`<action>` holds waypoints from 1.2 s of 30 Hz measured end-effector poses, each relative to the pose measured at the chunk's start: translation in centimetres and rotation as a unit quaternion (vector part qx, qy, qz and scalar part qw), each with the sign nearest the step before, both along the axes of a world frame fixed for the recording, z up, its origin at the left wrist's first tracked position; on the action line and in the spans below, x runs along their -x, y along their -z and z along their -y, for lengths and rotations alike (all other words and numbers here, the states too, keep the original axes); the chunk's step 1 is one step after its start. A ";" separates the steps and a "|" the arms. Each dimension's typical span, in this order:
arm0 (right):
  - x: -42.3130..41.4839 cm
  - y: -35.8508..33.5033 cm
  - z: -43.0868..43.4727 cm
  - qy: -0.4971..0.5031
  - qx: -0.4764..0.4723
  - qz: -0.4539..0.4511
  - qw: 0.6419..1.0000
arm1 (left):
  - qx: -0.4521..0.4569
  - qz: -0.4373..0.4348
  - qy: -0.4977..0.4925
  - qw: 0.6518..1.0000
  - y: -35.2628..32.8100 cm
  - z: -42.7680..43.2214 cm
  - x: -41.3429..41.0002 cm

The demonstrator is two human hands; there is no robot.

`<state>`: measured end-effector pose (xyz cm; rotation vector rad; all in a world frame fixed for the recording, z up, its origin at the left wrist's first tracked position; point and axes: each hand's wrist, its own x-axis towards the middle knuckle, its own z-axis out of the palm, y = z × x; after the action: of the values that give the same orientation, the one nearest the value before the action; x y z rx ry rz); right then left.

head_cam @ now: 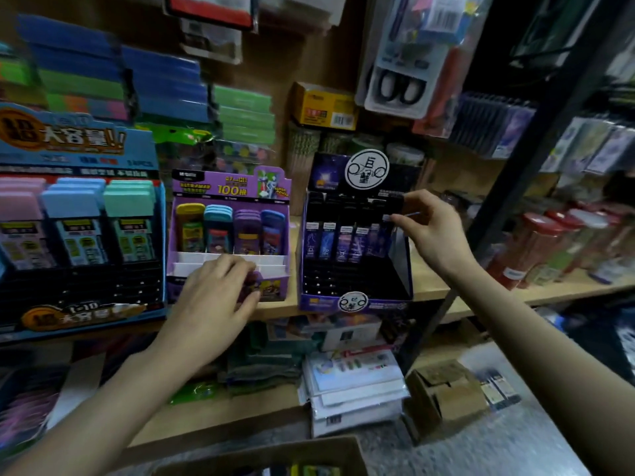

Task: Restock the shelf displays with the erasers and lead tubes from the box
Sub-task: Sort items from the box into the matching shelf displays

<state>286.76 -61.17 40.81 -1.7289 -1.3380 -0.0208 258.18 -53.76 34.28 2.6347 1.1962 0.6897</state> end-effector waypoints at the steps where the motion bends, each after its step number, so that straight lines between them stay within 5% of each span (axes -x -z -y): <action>1: -0.1 0.3 -0.2 -0.008 0.013 0.017 1.000 | -0.002 -0.006 0.001 1.000 0.1 0.0 0.0; 7: -0.2 0.8 -0.8 -0.047 0.040 0.047 0.997 | -0.018 -0.008 0.015 1.000 0.2 -0.3 0.2; 15: -0.7 1.8 -2.3 0.054 0.109 0.029 0.992 | -0.014 -0.005 0.021 1.000 0.5 -0.5 0.2; 21: 0.7 0.6 -0.2 0.090 0.158 0.118 0.976 | -0.025 0.110 0.060 0.992 -1.0 1.2 0.7; 24: 2.9 1.0 2.6 0.066 0.123 0.126 0.982 | 0.065 0.133 0.100 0.984 -0.7 2.4 1.5; 27: 5.7 3.0 6.1 0.012 0.140 0.121 0.983 | 0.191 0.042 0.112 0.974 2.4 4.0 2.1; 30: 8.1 6.7 9.5 -0.062 0.218 0.124 0.966 | 0.256 -0.090 0.114 0.956 7.2 5.4 2.4; 36: 10.8 18.2 14.0 -0.109 0.403 0.063 0.906 | 0.362 -0.117 0.058 0.923 19.7 8.6 5.4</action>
<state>275.97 -75.21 22.60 -2.2540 -1.7781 0.6419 252.81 -62.34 14.62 2.1493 1.0601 -0.1031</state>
